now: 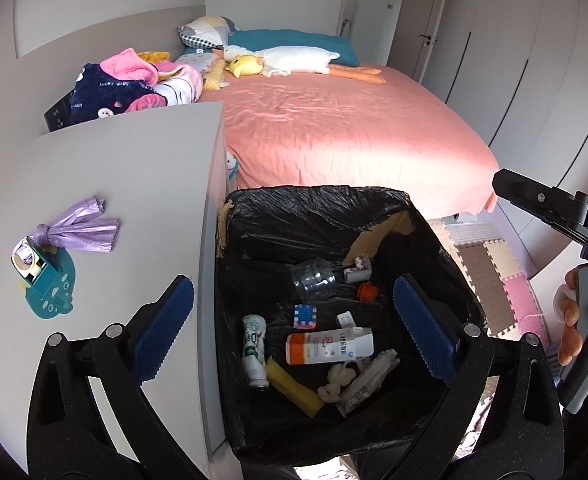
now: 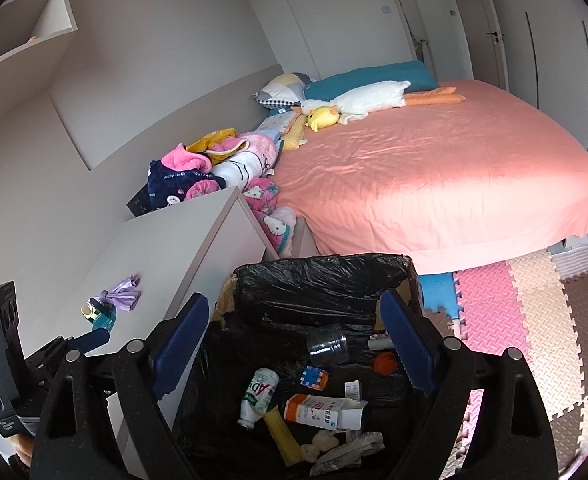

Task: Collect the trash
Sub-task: 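Open both grippers to drop the bottle and stopper into the bin, then move both grippers back over the teal toy and purple bag on the dresser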

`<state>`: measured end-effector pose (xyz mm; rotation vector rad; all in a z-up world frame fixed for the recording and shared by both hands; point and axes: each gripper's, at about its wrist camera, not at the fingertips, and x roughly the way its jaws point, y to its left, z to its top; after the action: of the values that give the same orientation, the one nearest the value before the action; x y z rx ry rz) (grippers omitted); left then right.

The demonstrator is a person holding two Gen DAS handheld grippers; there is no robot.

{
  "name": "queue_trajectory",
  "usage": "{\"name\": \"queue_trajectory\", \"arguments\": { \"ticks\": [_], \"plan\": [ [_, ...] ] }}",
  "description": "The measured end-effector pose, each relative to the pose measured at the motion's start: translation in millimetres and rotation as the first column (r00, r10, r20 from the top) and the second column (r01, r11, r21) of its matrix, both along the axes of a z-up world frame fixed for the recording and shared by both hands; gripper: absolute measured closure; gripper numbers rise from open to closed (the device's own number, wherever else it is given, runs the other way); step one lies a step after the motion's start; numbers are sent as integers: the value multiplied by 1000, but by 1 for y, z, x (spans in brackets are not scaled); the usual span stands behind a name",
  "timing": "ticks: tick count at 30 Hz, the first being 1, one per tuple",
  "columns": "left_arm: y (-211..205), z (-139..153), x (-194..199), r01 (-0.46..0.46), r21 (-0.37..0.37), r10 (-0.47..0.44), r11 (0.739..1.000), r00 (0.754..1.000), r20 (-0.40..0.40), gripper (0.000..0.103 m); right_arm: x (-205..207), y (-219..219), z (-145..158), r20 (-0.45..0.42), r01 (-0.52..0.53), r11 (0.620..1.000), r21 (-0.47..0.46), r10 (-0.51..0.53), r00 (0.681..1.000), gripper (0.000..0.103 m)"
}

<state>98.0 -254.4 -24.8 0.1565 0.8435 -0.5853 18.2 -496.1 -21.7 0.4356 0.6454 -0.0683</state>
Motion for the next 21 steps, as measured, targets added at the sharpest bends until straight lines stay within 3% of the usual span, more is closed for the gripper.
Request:
{"name": "queue_trajectory", "arguments": {
  "ticks": [21],
  "plan": [
    [60,-9,24,-178,8,178,984,984,-8,6,39,56,-12,-31,-122,992,-17,121,992,15]
  ]
}}
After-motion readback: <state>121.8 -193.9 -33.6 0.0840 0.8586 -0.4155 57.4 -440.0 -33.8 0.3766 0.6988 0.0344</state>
